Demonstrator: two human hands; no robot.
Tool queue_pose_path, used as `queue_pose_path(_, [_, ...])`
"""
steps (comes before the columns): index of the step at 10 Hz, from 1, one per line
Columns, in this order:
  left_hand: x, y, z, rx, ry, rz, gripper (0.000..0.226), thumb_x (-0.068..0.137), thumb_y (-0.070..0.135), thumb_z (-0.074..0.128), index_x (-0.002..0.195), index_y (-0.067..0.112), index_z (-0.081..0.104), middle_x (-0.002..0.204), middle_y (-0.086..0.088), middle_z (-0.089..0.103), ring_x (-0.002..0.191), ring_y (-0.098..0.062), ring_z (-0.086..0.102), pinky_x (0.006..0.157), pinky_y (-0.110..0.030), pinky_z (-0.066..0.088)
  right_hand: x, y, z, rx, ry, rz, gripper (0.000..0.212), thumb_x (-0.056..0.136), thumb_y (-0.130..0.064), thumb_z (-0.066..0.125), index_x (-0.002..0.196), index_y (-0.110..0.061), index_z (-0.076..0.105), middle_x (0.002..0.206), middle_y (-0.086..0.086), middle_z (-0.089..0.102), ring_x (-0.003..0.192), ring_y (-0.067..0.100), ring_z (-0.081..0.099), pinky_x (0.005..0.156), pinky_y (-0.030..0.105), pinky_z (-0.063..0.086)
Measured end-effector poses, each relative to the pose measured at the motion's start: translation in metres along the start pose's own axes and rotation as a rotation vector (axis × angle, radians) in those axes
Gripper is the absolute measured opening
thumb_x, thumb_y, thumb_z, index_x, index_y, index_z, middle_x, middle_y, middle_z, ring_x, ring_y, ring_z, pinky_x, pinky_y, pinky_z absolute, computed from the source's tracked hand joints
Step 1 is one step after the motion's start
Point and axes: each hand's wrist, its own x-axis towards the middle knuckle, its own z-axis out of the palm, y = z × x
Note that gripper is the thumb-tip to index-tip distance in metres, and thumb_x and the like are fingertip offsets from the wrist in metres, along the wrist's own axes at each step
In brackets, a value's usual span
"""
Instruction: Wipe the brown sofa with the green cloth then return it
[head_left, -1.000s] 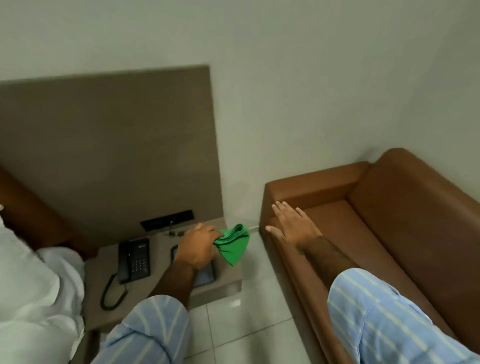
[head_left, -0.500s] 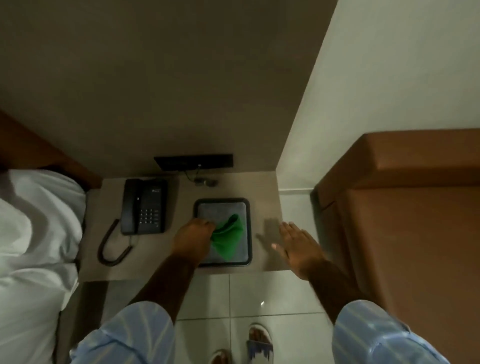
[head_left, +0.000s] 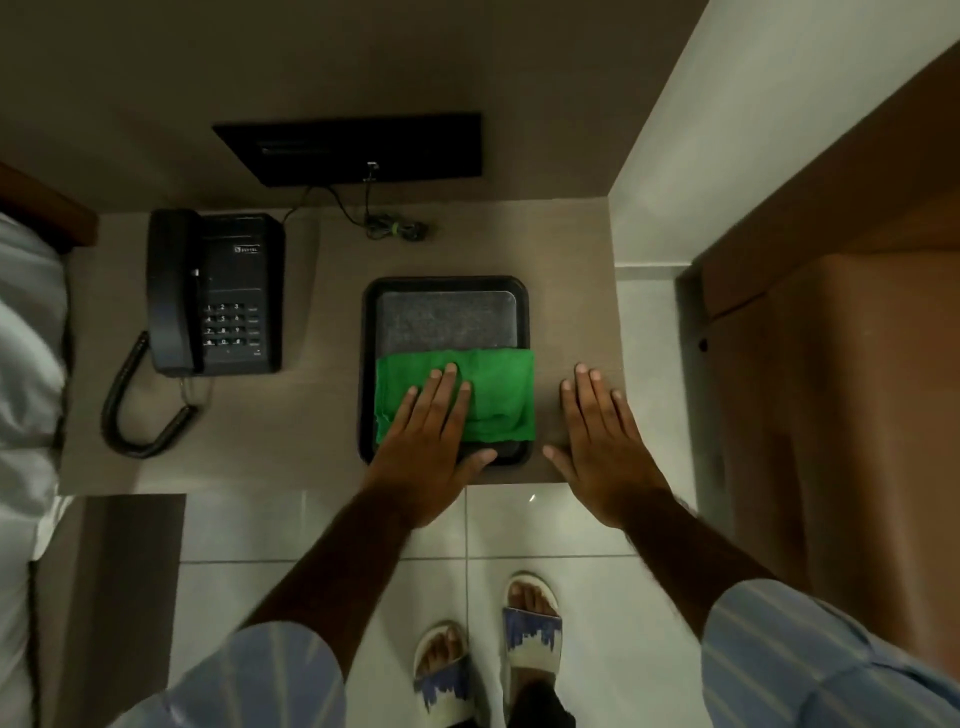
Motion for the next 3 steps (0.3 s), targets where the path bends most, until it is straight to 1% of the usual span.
queue_pose_path(1, [0.001, -0.004, -0.028, 0.001, -0.004, 0.018, 0.086, 0.090, 0.071, 0.013, 0.151, 0.012, 0.001, 0.163, -0.013, 0.000, 0.150, -0.026, -0.002, 0.122, -0.049, 0.010, 0.000, -0.003, -0.027, 0.005, -0.021, -0.012, 0.084, 0.108, -0.060, 0.024, 0.171, -0.005, 0.009, 0.179, 0.020, 0.001, 0.167, 0.036, 0.003, 0.137, 0.052, 0.012])
queue_pose_path(2, [0.008, -0.007, -0.037, -0.027, -0.137, -0.018, 0.090, 0.087, 0.073, 0.013, 0.151, 0.011, 0.003, 0.163, -0.011, 0.003, 0.150, -0.024, 0.001, 0.123, -0.050, 0.012, 0.008, 0.004, -0.036, 0.137, -0.135, -0.005, 0.085, 0.110, -0.056, 0.040, 0.171, -0.011, 0.002, 0.180, 0.014, -0.003, 0.168, 0.031, 0.000, 0.137, 0.045, 0.009])
queue_pose_path(3, [-0.008, -0.005, -0.074, -0.029, -0.105, 0.007, 0.089, 0.089, 0.069, 0.024, 0.151, 0.007, 0.006, 0.163, -0.012, 0.004, 0.150, -0.025, 0.003, 0.123, -0.048, 0.011, -0.016, 0.013, -0.102, 0.440, -0.023, 0.083, 0.092, 0.103, -0.069, 0.041, 0.173, -0.022, 0.002, 0.181, -0.002, -0.005, 0.166, 0.012, -0.004, 0.131, 0.030, 0.003])
